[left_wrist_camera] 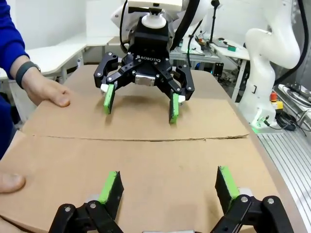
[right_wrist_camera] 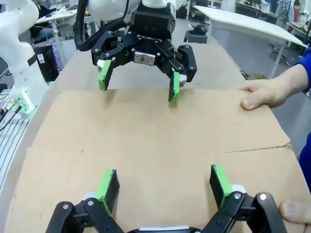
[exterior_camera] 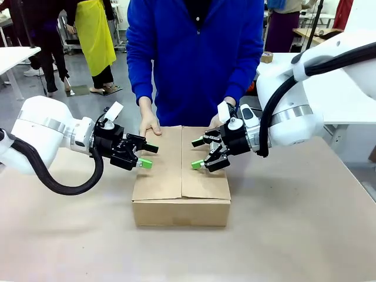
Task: Pack the gift set into the box.
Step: Press and hold the closed box until the human finishes sealing it.
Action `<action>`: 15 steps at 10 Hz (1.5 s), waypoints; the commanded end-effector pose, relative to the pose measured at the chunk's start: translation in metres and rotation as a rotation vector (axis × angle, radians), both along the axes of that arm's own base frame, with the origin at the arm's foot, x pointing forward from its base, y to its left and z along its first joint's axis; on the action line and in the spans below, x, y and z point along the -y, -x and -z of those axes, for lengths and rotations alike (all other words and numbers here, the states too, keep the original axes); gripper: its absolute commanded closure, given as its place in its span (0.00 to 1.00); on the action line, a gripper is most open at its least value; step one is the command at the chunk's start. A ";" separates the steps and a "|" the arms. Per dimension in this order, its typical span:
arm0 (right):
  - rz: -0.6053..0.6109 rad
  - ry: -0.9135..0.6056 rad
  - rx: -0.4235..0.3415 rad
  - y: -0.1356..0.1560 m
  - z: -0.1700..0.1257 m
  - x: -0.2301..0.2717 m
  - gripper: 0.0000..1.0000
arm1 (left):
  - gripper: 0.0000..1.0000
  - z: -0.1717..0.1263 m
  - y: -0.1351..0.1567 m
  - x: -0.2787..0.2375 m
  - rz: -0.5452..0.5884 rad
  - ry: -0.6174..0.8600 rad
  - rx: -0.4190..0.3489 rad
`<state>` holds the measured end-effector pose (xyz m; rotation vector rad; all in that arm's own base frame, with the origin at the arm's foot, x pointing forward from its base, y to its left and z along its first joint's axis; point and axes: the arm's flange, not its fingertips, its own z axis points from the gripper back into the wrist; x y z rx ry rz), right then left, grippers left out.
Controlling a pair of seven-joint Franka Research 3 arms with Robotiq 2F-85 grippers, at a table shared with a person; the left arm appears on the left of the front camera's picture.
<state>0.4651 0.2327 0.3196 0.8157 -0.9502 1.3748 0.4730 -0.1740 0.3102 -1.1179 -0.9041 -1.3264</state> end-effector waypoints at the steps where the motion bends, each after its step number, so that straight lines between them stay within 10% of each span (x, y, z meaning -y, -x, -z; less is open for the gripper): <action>1: 0.002 0.017 -0.024 -0.004 0.008 0.008 0.00 | 0.00 0.008 0.004 0.011 -0.038 -0.035 0.035; 15: -0.010 0.008 -0.074 -0.002 0.007 0.028 0.00 | 0.00 0.005 0.000 0.017 -0.028 -0.101 0.063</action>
